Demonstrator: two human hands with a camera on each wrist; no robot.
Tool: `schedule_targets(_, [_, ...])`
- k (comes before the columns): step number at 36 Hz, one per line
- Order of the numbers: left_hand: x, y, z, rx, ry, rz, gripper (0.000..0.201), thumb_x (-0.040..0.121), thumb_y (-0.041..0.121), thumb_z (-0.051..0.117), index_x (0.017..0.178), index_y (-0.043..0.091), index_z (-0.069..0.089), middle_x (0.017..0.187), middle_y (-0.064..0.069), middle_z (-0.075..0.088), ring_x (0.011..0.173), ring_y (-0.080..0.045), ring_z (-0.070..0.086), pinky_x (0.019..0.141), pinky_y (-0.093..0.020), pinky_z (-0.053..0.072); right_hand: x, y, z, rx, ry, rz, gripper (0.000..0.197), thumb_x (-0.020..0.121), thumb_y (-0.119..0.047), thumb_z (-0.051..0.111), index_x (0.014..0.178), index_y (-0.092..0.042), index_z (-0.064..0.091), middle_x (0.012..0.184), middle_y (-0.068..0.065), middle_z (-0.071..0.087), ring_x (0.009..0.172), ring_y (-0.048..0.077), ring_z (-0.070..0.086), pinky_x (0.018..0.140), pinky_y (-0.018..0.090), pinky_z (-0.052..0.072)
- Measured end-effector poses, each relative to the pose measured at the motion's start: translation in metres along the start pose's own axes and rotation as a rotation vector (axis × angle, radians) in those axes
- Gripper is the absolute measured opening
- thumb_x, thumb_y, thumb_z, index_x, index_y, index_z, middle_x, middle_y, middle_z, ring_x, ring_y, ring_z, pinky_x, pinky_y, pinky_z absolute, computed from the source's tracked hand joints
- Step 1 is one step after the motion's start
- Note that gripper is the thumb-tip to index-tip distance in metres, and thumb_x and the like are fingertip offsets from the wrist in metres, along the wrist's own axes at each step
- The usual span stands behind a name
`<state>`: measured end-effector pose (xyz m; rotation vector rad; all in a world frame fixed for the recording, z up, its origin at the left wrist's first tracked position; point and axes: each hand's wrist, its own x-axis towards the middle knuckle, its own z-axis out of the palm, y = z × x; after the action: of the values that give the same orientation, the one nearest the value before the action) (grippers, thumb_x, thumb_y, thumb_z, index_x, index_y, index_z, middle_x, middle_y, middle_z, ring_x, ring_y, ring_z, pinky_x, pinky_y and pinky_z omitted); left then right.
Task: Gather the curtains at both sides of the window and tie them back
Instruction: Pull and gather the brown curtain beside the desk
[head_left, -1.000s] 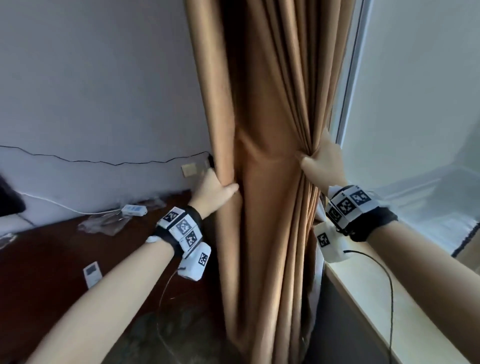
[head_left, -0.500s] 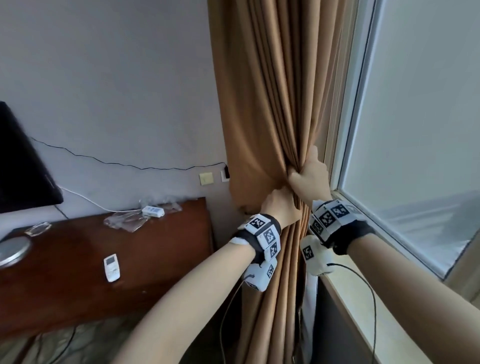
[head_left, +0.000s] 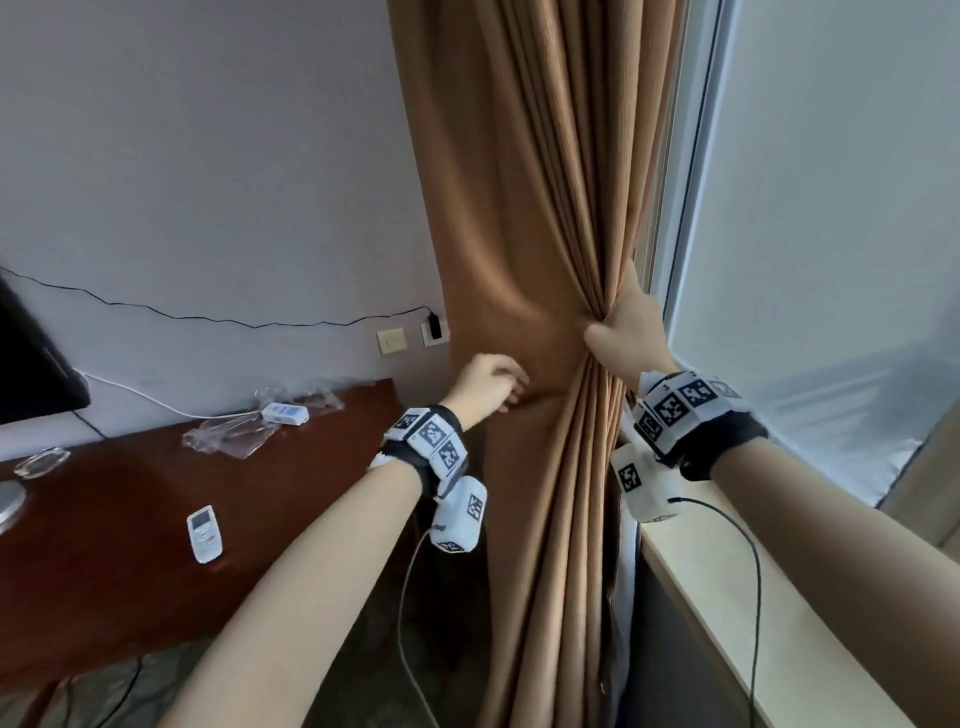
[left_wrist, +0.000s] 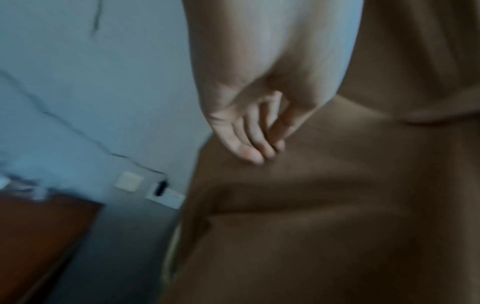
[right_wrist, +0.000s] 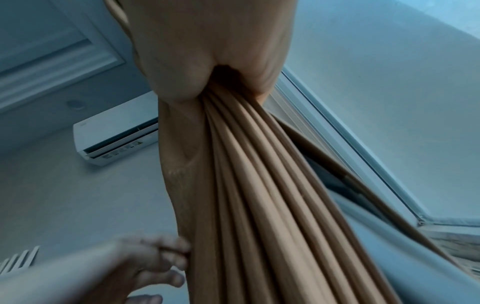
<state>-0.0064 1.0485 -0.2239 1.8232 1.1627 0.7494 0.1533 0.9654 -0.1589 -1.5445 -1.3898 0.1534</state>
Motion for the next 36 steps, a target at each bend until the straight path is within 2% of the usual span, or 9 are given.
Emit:
schedule_targets(2, [0.018, -0.021, -0.022, -0.03, 0.2, -0.043, 0.031, 0.082, -0.005, 0.046, 0.084, 0.021, 0.061, 0.082, 0.0, 0.06, 0.084, -0.024, 0.06, 0.071, -0.032, 0.05, 0.001, 0.002, 0.0, 0.016, 0.006, -0.017, 0.058, 0.073, 0.001, 0.055, 0.128, -0.009, 0.04, 0.099, 0.016, 0.065, 0.088, 0.033, 0.06, 0.076, 0.036, 0.05])
schedule_targets(5, [0.04, -0.048, -0.05, -0.136, 0.323, -0.183, 0.052, 0.077, -0.001, 0.067, 0.123, 0.013, 0.048, 0.117, -0.007, 0.054, 0.107, -0.025, 0.053, 0.092, -0.036, 0.043, 0.004, 0.005, 0.001, 0.023, 0.018, -0.019, 0.06, 0.073, 0.002, 0.057, 0.13, -0.011, 0.04, 0.102, 0.013, 0.066, 0.091, 0.03, 0.06, 0.076, 0.03, 0.047])
schedule_targets(11, [0.074, -0.061, -0.07, -0.429, 0.231, -0.199, 0.098, 0.065, -0.002, 0.064, 0.15, 0.017, 0.02, 0.151, -0.007, 0.032, 0.137, -0.026, 0.033, 0.113, -0.041, 0.027, 0.009, 0.01, 0.006, 0.02, 0.037, -0.034, 0.059, 0.075, 0.002, 0.058, 0.13, -0.011, 0.041, 0.102, 0.012, 0.066, 0.082, 0.019, 0.055, 0.064, 0.016, 0.041])
schedule_targets(14, [0.095, -0.068, -0.067, -0.527, 0.12, -0.183, 0.107, 0.048, 0.011, 0.066, 0.148, 0.02, 0.029, 0.151, -0.001, 0.036, 0.14, -0.022, 0.03, 0.117, -0.044, 0.019, 0.013, 0.013, 0.012, 0.012, 0.047, -0.046, 0.059, 0.076, 0.003, 0.058, 0.131, -0.011, 0.041, 0.1, 0.013, 0.066, 0.081, 0.021, 0.057, 0.061, 0.009, 0.041])
schedule_targets(17, [0.111, -0.065, -0.063, -0.587, 0.006, -0.154, 0.077, 0.069, 0.013, 0.064, 0.143, 0.016, 0.041, 0.143, -0.001, 0.049, 0.132, -0.021, 0.044, 0.112, -0.039, 0.031, 0.016, 0.015, 0.016, -0.001, 0.062, -0.047, 0.056, 0.075, 0.003, 0.059, 0.127, -0.009, 0.044, 0.098, 0.013, 0.066, 0.077, 0.018, 0.055, 0.061, 0.006, 0.041])
schedule_targets(22, [0.133, -0.077, -0.053, -0.533, 0.012, -0.154, 0.032, 0.088, 0.027, 0.06, 0.118, 0.017, 0.064, 0.112, -0.006, 0.07, 0.107, -0.022, 0.065, 0.079, -0.027, 0.051, 0.018, 0.014, 0.02, -0.015, 0.099, -0.014, 0.054, 0.077, 0.001, 0.06, 0.129, -0.009, 0.044, 0.1, 0.017, 0.066, 0.088, 0.03, 0.061, 0.073, 0.032, 0.047])
schedule_targets(25, [0.135, -0.078, -0.048, -0.529, 0.227, -0.081, 0.024, 0.078, 0.025, 0.074, 0.1, 0.015, 0.071, 0.1, -0.005, 0.073, 0.093, -0.02, 0.069, 0.084, -0.03, 0.053, 0.021, 0.015, 0.022, -0.06, 0.117, 0.003, 0.055, 0.077, 0.001, 0.059, 0.129, -0.009, 0.042, 0.1, 0.019, 0.066, 0.088, 0.032, 0.06, 0.073, 0.033, 0.047])
schedule_targets(31, [0.098, -0.062, -0.042, -0.267, 0.677, 0.147, 0.01, 0.087, 0.006, 0.061, 0.094, -0.002, 0.061, 0.087, -0.013, 0.064, 0.081, -0.02, 0.058, 0.073, -0.016, 0.042, 0.027, 0.014, 0.032, -0.134, 0.134, 0.039, 0.054, 0.071, 0.003, 0.054, 0.122, -0.004, 0.04, 0.085, 0.022, 0.063, 0.075, 0.036, 0.058, 0.069, 0.041, 0.052])
schedule_targets(36, [0.052, -0.04, -0.034, -0.084, 0.654, 0.304, 0.005, 0.087, 0.013, 0.057, 0.089, 0.008, 0.059, 0.072, -0.001, 0.06, 0.068, -0.013, 0.054, 0.067, -0.025, 0.04, 0.026, 0.009, 0.037, -0.117, 0.122, 0.089, 0.053, 0.067, 0.001, 0.049, 0.117, -0.01, 0.039, 0.08, 0.013, 0.059, 0.073, 0.036, 0.058, 0.074, 0.048, 0.052])
